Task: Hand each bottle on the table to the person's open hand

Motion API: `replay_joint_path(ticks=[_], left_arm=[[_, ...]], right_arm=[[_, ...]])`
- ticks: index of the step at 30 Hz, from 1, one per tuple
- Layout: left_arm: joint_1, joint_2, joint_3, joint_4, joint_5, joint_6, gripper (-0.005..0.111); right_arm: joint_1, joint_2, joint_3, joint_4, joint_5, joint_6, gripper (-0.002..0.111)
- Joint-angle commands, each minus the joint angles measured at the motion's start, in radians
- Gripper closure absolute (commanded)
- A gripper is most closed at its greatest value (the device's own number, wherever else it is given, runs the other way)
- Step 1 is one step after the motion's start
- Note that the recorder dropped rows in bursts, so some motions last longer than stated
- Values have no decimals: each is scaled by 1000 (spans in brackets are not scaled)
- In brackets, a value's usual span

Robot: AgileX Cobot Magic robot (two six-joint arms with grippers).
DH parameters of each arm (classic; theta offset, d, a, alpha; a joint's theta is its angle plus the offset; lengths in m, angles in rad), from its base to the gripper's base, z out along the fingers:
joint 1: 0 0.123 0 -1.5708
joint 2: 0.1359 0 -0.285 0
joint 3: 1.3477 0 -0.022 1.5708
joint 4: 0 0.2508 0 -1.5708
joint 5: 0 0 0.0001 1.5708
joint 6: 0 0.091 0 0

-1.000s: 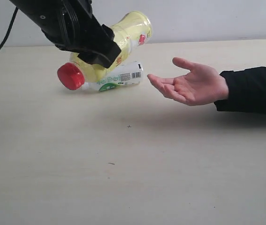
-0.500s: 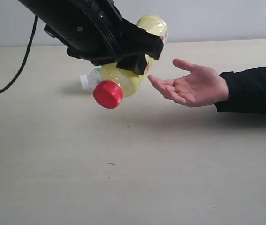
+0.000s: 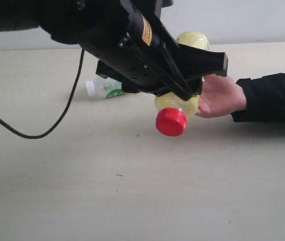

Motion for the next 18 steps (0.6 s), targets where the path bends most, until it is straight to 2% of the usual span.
replay_joint_path(ticks=[1, 5, 7, 12, 16, 18], left_arm=[[-19, 32, 3, 41, -94, -92, 107], [-31, 54, 3, 151, -162, -264, 107], [-47, 67, 3, 282, -167, -419, 107], [-93, 106, 3, 548, -160, -722, 107], [-133, 141, 3, 748, -101, -984, 107], [-147, 155, 3, 810, -89, -1063, 107]], right_arm=[[1, -4, 4, -1, -11, -5, 107], [1, -4, 4, -1, -11, -5, 107], [1, -4, 4, -1, -11, -5, 107], [1, -4, 4, -1, -11, -5, 107], [1, -4, 4, -1, -11, -5, 107], [1, -4, 4, -1, -11, -5, 107]])
